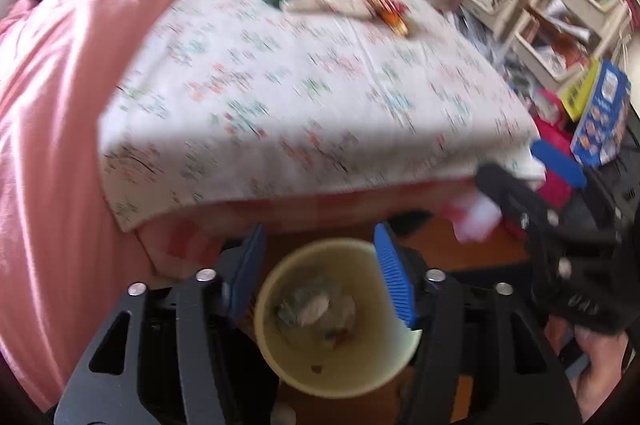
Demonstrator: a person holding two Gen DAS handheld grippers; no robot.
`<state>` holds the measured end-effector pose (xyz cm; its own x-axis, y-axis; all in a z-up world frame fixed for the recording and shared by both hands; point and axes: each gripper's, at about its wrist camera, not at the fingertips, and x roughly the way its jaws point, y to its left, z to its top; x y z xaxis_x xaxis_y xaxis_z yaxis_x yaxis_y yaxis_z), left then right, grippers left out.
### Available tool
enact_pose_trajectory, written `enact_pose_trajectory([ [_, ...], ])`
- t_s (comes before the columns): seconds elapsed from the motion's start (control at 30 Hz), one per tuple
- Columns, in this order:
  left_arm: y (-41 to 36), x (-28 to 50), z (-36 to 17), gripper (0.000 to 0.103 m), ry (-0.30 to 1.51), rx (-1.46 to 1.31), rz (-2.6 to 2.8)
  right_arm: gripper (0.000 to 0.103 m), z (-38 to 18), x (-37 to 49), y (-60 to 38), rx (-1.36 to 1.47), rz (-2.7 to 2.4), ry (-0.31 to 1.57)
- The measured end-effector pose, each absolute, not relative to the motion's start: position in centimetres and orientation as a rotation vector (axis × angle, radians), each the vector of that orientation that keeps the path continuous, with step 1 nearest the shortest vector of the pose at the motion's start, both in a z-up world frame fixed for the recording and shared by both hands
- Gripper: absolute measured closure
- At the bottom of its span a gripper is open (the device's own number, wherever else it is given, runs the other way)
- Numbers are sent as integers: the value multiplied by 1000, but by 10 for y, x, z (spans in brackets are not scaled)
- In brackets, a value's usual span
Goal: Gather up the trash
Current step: 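Carry the bottle and tissue over the yellow bin and open both grippers, then move both open grippers back toward the trash pile on the table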
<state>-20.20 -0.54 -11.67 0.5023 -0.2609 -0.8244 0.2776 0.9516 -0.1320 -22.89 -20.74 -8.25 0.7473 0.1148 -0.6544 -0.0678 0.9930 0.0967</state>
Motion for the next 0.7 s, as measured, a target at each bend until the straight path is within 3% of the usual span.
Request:
enact_pose_trajectory([
  [0.1,8,-199,-103,33,900,-34,-243,9,-83,-232,-204,75,119,724],
  [0.4,36,-193,-79,22,749,-95,-79,9,-81,-234,-195,86,149,717],
  [0.7,46,-194,-75,19,718,-113,-40,9,-79,-235,-187,82,175,707],
])
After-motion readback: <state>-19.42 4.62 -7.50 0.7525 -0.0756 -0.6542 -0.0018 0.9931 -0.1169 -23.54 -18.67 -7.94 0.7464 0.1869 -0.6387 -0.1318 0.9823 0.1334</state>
